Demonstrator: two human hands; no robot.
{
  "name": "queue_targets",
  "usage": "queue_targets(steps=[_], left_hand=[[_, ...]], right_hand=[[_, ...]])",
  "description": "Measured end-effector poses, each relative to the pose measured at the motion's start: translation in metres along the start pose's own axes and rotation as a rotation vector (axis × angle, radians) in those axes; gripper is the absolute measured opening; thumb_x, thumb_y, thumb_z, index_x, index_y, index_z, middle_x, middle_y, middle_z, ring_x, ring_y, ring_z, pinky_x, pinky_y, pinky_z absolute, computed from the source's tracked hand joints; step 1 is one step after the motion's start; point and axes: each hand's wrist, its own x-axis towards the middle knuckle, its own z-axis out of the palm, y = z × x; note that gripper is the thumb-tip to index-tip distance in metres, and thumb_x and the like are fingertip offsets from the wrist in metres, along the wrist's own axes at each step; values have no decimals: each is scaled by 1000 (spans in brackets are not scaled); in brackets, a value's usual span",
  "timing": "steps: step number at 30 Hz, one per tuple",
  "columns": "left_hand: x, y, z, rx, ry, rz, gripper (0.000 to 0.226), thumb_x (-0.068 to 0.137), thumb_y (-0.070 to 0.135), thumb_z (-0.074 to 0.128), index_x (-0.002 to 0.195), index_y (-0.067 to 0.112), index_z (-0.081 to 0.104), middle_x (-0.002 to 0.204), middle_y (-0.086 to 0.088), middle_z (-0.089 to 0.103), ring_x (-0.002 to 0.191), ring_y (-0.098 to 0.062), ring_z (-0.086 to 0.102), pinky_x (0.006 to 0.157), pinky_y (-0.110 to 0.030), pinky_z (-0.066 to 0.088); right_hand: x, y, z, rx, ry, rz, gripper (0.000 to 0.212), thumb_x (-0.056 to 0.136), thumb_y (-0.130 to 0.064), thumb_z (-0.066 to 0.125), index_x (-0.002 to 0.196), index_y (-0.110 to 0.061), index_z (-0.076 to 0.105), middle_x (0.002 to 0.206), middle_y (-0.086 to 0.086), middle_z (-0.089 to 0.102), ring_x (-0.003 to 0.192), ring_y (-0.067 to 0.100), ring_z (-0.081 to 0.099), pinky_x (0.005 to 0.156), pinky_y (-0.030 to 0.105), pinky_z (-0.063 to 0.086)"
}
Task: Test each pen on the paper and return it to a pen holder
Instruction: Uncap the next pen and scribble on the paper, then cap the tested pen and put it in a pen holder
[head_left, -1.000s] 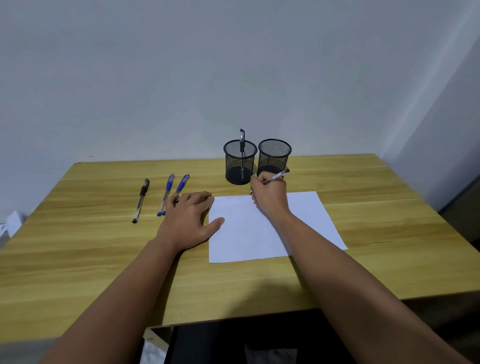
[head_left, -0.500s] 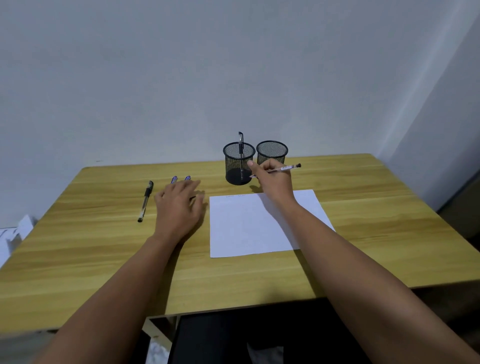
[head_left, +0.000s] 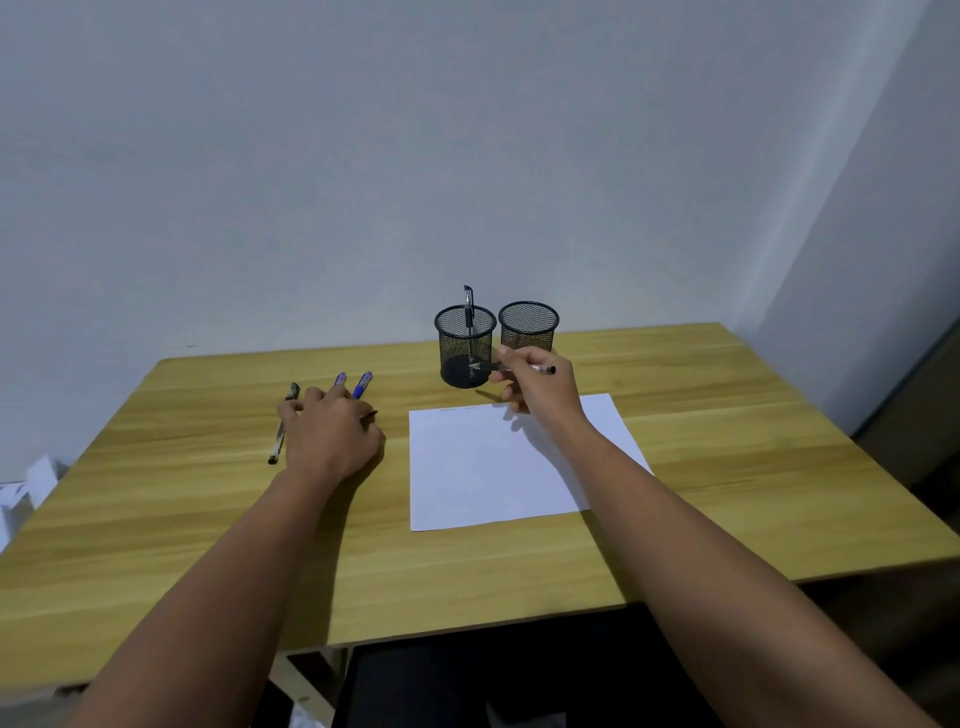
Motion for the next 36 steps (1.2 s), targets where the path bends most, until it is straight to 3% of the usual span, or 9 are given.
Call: queue_targets(steps=[4,8,11,14,18,23,27,30,36], left_hand=[[1,-3,-2,17,6,21,26,97,34,54,107,38,77,114,5,65,111,-25,51,96,-48,31],[2,-5,-1,-31,87,51,19,96,35,60,106,33,76,108,4,68,105,-27,57,93,-48,38],[7,-3,-14,-251,125,98,21,96,24,60,113,24,73,108,0,71,100,-29,64,81,-44,50],[16,6,-31,-455,153,123,20,99,20,59,115,22,70,107,1,73,95,-24,68,71,-36,51],[24,24,-53,-829,116,63,14,95,20,70,108,22,72,94,4,74,86,-16,70,78,-32,54],[26,37,-67,-1096,23,18,7,89,16,77,96,18,78,90,-2,77,87,-17,71,86,-36,56],[27,46,-73,-1137,-56,49,16,96,13,68,97,25,80,94,-9,76,88,-25,70,83,-39,57],[25,52,-74,-1152,-92,65,24,100,9,61,95,27,77,99,-9,76,90,-17,71,81,-35,56],[27,59,-74,-1150,-134,51,21,102,9,57,108,13,76,98,-7,76,91,-15,70,81,-32,55]], right_hand=[[-2,-1,-1,44,-70,78,17,104,-21,68,101,-9,81,90,10,82,50,12,64,48,22,49],[-1,0,-3,9,-90,53,17,102,-20,72,104,-6,81,85,7,80,51,11,62,50,23,48],[1,-4,-9,23,-130,45,16,98,-19,78,107,-5,80,95,11,83,56,11,64,52,22,49],[2,-10,-12,12,-211,37,14,96,-15,80,107,-7,81,100,11,84,60,10,67,51,20,49],[2,-21,-14,-24,-222,13,16,93,-13,82,107,-7,82,105,14,83,59,8,65,49,18,44],[0,-29,-17,-33,-230,-6,17,94,-14,81,107,-2,81,99,11,83,58,8,64,50,18,40],[-1,-30,-20,-27,-233,-9,12,94,-15,81,103,-7,82,97,9,84,58,9,64,50,18,41],[-3,-30,-21,-34,-227,-12,12,94,-17,82,103,-8,82,96,7,84,59,8,64,51,17,43],[-4,-28,-24,-42,-221,5,22,94,-17,82,109,-1,80,91,2,84,59,7,64,49,17,43]])
